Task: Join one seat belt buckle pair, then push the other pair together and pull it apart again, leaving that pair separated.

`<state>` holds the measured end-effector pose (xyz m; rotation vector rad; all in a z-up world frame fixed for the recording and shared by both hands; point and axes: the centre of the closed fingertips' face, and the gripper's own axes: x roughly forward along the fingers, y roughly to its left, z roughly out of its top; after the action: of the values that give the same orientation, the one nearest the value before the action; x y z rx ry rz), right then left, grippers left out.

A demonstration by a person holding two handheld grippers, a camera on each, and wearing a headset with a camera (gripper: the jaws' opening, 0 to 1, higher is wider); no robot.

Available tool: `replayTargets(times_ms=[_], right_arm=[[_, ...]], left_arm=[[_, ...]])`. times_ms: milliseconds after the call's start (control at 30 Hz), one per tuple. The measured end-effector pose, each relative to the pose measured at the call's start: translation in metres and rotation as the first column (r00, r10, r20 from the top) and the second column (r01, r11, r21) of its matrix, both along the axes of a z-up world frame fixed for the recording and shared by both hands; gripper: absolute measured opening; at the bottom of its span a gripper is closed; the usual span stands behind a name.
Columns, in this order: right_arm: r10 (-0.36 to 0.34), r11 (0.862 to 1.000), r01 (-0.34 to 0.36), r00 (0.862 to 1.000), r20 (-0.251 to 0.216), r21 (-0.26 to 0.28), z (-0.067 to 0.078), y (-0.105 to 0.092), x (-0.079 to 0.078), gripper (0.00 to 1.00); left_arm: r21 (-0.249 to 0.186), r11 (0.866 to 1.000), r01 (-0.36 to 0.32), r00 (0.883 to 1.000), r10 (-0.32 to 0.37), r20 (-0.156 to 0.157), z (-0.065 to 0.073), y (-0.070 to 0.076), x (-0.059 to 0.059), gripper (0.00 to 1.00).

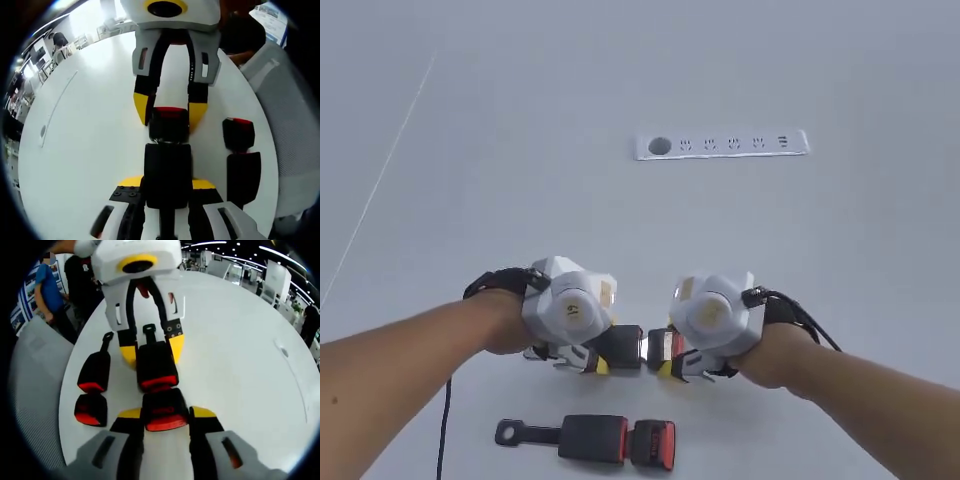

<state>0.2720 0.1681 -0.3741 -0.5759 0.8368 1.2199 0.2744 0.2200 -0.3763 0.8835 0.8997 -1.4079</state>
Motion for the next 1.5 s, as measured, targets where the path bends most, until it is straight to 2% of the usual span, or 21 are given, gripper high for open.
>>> replayTargets(times_ms=[233,600,800,967,1233,1300,1500], right_arm=[[0.004,1.0,-0.004,1.0,0.006,-0.012,0.0,0.0,0.001,0.34],[0.027,0.998,-0.025,0.999,0.032,-0.054,-0.001,-0.001,0.0,0.35],[0.035,0.998,-0.034,0.999,0.034,-0.048,-0.001,-0.002,0.001,0.35],[0.054,0.997,-0.051,0.998,0.04,-0.055,-0.001,-0.004,0.0,0.35],[0.056,0.997,-0.054,0.998,0.041,-0.047,0.0,-0.019,-0.002,0.35],[0.045,0.999,-0.043,0.998,0.041,-0.028,-0.001,-0.019,-0.002,0.35],[0.042,0.999,-0.041,0.998,0.043,-0.017,-0.002,-0.028,-0.004,0.36]], left_arm=[[0.006,1.0,-0.006,1.0,0.006,-0.001,-0.003,0.0,0.002,0.33],[0.023,1.0,0.012,1.0,-0.012,0.005,0.0,0.0,-0.001,0.34],[0.044,0.998,0.036,0.999,-0.036,0.013,0.002,-0.001,-0.001,0.34],[0.034,0.999,0.036,0.999,-0.036,0.011,0.001,0.0,-0.001,0.34],[0.032,0.999,0.037,0.999,-0.037,0.009,0.002,0.0,0.0,0.34],[0.036,0.999,0.035,0.999,-0.035,0.012,0.002,0.0,-0.001,0.34],[0.064,0.997,0.04,0.999,-0.041,0.017,0.0,0.0,-0.002,0.34]])
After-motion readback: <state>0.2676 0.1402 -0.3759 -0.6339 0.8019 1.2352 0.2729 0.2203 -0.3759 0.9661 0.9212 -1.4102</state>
